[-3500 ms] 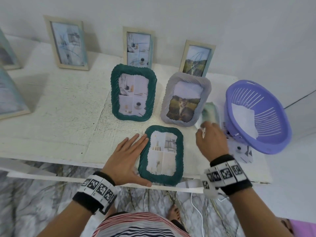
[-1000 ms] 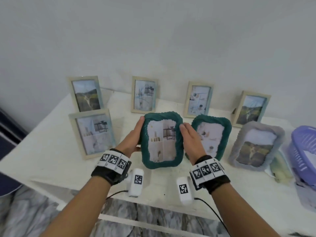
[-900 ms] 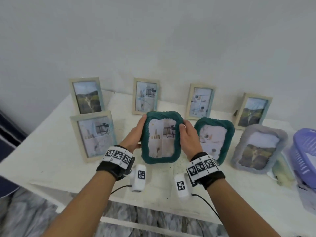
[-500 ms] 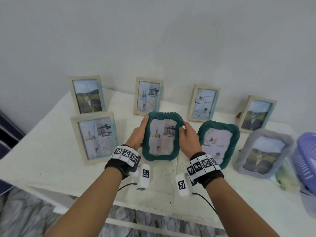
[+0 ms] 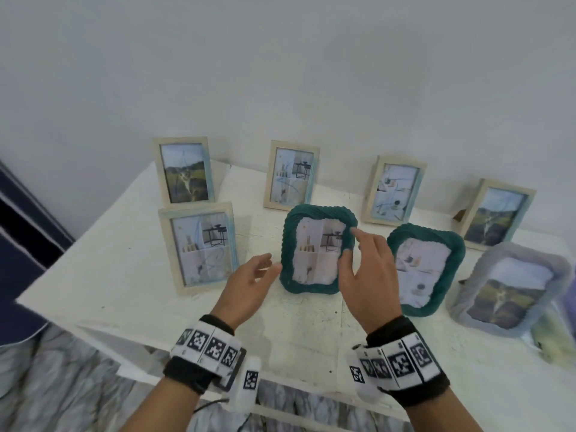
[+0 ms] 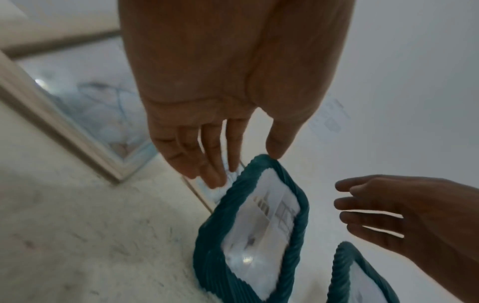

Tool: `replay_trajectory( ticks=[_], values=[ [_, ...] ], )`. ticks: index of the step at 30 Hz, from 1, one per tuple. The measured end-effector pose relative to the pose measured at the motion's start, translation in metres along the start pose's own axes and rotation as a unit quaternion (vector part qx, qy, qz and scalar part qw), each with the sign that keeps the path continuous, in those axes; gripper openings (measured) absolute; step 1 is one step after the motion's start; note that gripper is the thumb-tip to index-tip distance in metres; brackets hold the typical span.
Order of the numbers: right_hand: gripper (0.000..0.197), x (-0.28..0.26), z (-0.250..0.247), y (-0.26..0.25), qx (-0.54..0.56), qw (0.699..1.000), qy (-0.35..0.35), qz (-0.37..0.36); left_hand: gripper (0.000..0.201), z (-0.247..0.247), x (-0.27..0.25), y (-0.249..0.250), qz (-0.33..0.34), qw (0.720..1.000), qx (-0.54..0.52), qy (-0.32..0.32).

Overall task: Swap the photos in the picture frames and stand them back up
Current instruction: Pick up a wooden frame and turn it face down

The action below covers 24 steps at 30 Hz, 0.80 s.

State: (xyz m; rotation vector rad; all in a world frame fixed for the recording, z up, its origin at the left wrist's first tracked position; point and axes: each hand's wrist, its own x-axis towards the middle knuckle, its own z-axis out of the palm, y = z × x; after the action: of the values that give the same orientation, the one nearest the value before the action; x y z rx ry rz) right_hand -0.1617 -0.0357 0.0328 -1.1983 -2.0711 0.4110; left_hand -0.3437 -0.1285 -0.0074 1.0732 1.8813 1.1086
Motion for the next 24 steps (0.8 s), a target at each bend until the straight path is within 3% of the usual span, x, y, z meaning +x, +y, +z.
replay_trajectory(
  ticks=[2,5,8,10,13,15,17,24],
  values=[
    [0.031,-0.006,0.006,-0.012,0.030,0.999,-0.019,-0.037,0.029,-0.015,-0.018,-0.002,0.053,0.998,-0.007,0.039],
    [0.030,-0.005,0.027,-0.030,0.107,0.983,-0.138,-0.053,0.015,-0.038,-0.031,-0.006,0.108,0.977,-0.034,0.179],
    [0.041,0.005,0.053,-0.047,0.134,0.965,-0.219,-0.043,0.019,-0.060,-0.028,-0.015,0.120,0.930,-0.010,0.346],
    [0.048,0.015,0.074,-0.058,0.144,0.951,-0.274,-0.018,0.035,-0.072,-0.019,-0.028,0.082,0.916,-0.004,0.392],
    [0.058,0.031,0.103,-0.072,0.163,0.920,-0.357,0.017,0.052,-0.082,-0.009,-0.043,-0.017,0.934,-0.036,0.355],
    [0.058,0.037,0.117,-0.079,0.174,0.902,-0.393,0.030,0.050,-0.084,-0.007,-0.043,-0.061,0.946,-0.068,0.312],
    [0.049,0.038,0.123,-0.086,0.200,0.892,-0.403,0.034,0.045,-0.083,-0.009,-0.038,-0.066,0.952,-0.068,0.292],
    [0.025,0.021,0.083,-0.084,0.259,0.934,-0.243,0.028,0.043,-0.085,-0.046,-0.012,-0.008,0.957,0.045,0.287]
  ],
)
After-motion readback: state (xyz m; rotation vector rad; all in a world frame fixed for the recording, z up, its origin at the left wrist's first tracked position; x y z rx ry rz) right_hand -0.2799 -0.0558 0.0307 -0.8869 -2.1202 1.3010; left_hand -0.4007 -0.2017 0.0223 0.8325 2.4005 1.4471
